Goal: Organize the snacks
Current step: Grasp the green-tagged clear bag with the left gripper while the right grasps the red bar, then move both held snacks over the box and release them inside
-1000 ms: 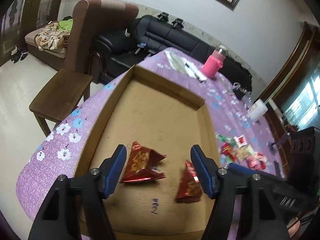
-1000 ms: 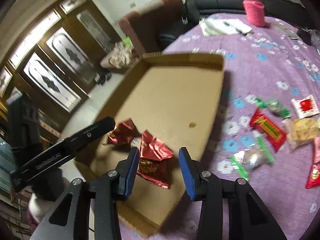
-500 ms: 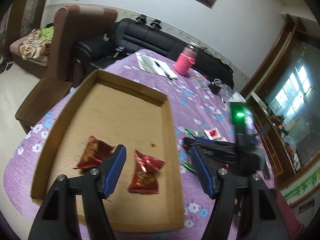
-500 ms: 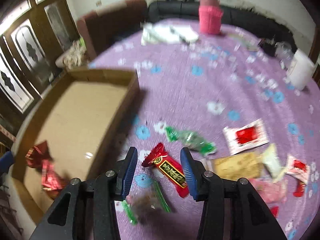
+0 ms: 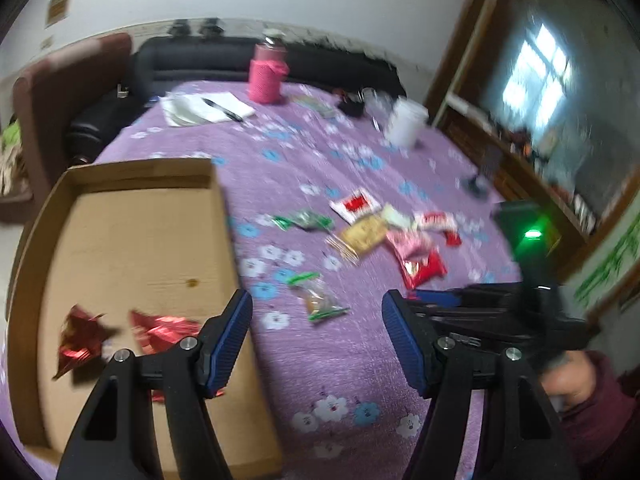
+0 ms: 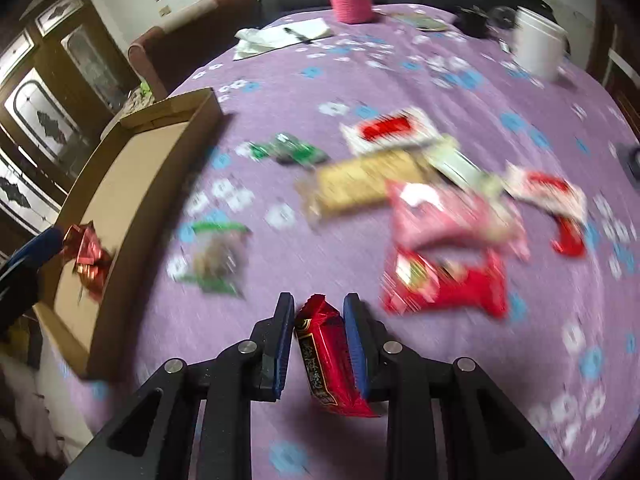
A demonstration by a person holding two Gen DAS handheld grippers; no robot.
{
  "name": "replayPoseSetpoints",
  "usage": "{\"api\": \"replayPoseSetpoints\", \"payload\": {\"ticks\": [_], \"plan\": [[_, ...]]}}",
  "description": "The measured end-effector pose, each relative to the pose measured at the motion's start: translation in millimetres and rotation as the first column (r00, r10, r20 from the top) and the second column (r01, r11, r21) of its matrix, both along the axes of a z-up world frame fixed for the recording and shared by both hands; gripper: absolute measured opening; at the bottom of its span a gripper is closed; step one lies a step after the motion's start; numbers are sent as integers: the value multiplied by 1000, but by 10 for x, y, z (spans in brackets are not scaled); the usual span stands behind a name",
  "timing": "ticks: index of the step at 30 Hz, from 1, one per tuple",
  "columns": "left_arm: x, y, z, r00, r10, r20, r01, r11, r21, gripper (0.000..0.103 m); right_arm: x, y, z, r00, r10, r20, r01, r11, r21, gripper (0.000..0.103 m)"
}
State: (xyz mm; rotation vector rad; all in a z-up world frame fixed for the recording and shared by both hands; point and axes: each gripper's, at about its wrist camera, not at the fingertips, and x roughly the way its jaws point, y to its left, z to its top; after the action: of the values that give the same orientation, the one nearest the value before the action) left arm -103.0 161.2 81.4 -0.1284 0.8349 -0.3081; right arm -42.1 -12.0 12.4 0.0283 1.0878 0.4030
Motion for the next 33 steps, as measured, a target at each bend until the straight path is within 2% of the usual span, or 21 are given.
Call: {"api": "replayPoseSetpoints", "payload": {"ticks": [3,6,13,14,15,16,17,19,27,28,30,31,33], "plan": [[166,-209,-101,999,-1,-52,1,1000,15,66,-155,-245,3,999,-34,15,34,999,-1,28],[317,-416,-247,997,19,-79,-14,998,68,66,-221,-443,-9,998,-64,20,63,997,36,28],[622,-656,-567,985,43,-164,-16,987,162,65,-277,-574,-27,998,-56,34,53,994,92,30],[637,-658,-609,983,43,-180,-14,987,163,51,-287,-598,-30,998,-52,31,48,993,111,34],[636,-660,-641,983,50,-178,-18,984,176,44,-302,-625,-31,999,-45,28,40,990,132,36],[629,-672,-645,985,45,-164,-13,981,191,30,-313,-650,-36,999,-40,28,36,989,142,42],[624,-666,-649,986,36,-165,-5,983,182,30,-337,-671,-35,999,-34,30,29,988,151,48],[608,-644,-661,985,30,-167,-3,987,159,30,-377,-692,-30,999,-22,39,15,988,155,53],[476,-625,-609,988,25,-152,-7,993,119,30,-543,-545,-28,992,32,122,-34,999,16,53],[452,-612,-577,989,26,-147,-10,994,111,30,-549,-537,-26,991,36,128,-37,999,4,51],[396,-568,-505,991,27,-133,-17,997,80,30,-578,-522,-30,989,34,146,-30,999,-31,27],[366,-553,-471,992,29,-127,-20,997,69,30,-583,-528,-34,988,35,150,-29,999,-41,21],[299,-505,-388,994,33,-109,-28,999,46,30,-604,-577,-21,988,29,149,-28,1000,-9,21]]}}
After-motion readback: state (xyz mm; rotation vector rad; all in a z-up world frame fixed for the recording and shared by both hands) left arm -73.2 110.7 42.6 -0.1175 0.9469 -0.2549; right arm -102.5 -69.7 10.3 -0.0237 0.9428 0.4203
